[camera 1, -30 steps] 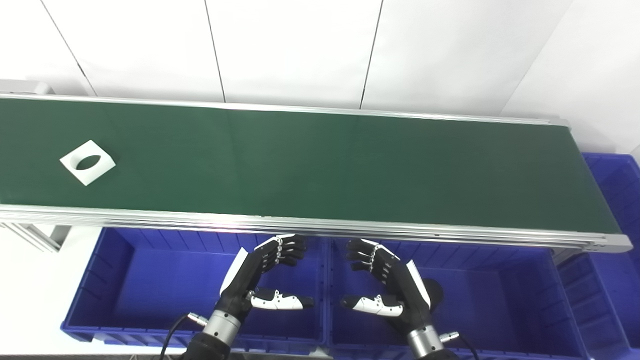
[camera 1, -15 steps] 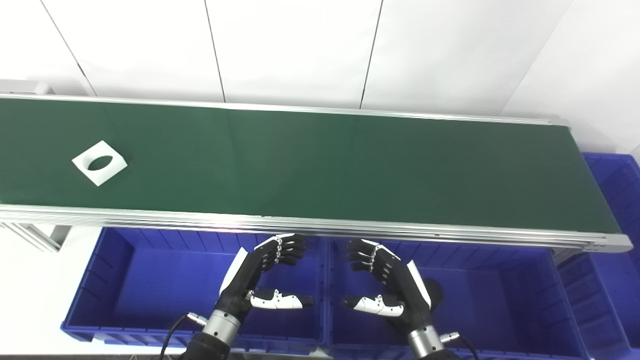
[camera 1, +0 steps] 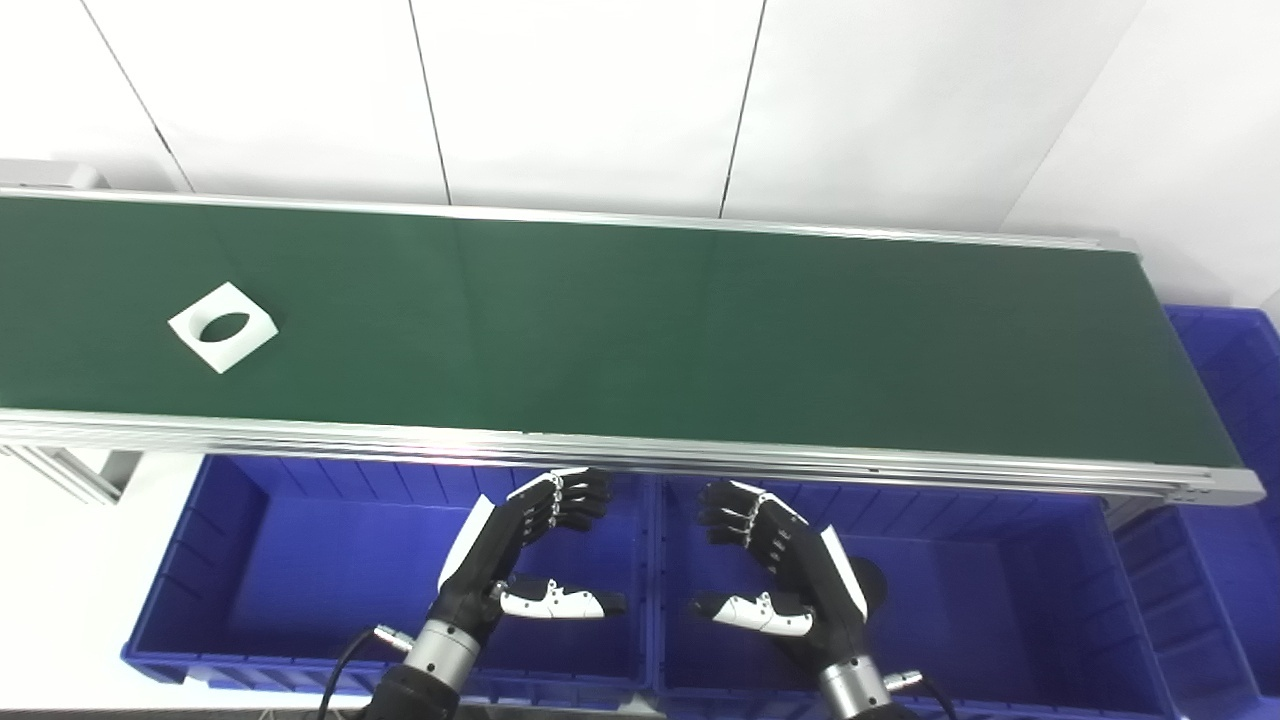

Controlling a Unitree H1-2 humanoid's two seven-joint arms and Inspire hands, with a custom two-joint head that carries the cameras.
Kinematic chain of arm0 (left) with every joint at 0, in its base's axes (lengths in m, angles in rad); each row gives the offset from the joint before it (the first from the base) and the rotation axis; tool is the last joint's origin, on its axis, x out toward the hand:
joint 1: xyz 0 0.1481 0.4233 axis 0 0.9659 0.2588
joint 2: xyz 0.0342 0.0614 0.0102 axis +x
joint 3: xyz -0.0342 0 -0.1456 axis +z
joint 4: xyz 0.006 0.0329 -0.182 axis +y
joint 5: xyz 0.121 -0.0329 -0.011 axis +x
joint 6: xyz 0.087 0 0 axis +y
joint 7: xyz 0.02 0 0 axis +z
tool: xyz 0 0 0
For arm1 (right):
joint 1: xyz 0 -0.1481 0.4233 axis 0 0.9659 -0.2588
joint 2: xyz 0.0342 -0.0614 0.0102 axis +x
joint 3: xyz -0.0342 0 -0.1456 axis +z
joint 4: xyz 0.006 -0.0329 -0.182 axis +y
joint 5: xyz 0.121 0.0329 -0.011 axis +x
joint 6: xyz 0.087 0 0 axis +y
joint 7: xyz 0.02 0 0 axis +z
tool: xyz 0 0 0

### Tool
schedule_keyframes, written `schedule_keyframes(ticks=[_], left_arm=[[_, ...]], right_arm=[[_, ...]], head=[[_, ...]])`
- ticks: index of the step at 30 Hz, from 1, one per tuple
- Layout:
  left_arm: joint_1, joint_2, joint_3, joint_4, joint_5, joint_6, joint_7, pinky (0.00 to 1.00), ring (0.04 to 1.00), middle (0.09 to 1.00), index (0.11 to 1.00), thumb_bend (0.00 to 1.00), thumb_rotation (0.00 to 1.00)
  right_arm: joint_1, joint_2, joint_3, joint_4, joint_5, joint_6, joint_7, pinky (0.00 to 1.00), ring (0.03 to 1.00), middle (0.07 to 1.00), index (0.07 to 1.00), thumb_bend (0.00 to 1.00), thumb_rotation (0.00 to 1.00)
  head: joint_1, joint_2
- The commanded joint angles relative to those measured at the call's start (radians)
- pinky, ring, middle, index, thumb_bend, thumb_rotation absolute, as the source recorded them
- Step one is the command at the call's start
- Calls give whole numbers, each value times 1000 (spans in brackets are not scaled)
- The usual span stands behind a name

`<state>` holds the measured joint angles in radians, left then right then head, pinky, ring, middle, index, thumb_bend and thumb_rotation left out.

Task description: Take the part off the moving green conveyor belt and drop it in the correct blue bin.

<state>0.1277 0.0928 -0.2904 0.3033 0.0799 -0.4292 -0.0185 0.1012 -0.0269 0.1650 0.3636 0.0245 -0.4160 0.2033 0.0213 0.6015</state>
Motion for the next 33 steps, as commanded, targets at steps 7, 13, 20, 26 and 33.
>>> schedule_keyframes(ticks=[7,13,20,26,33], left_arm=[[-31,-2,-37,37,36,-41,66,637,694,725,737,849,144],[-42,-3,-66,67,45,-41,103,639,690,725,731,865,150],[-64,-10,-100,95,57,-41,148,625,682,723,722,886,151],[-79,-16,-132,123,67,-41,188,615,680,718,723,885,130],[-88,-21,-156,135,72,-41,217,618,691,730,730,875,114]], right_arm=[[-15,3,-29,29,12,-54,32,674,726,756,727,993,268],[-29,4,-50,66,16,-54,53,664,721,753,720,1000,275],[-45,-1,-84,90,24,-54,86,657,719,756,726,1000,272],[-48,3,-117,100,48,-54,130,698,740,766,737,1000,256],[-52,6,-139,109,44,-54,150,696,744,766,737,1000,258]], head=[[47,-78],[94,-113],[197,-116],[224,-121],[241,-121]])
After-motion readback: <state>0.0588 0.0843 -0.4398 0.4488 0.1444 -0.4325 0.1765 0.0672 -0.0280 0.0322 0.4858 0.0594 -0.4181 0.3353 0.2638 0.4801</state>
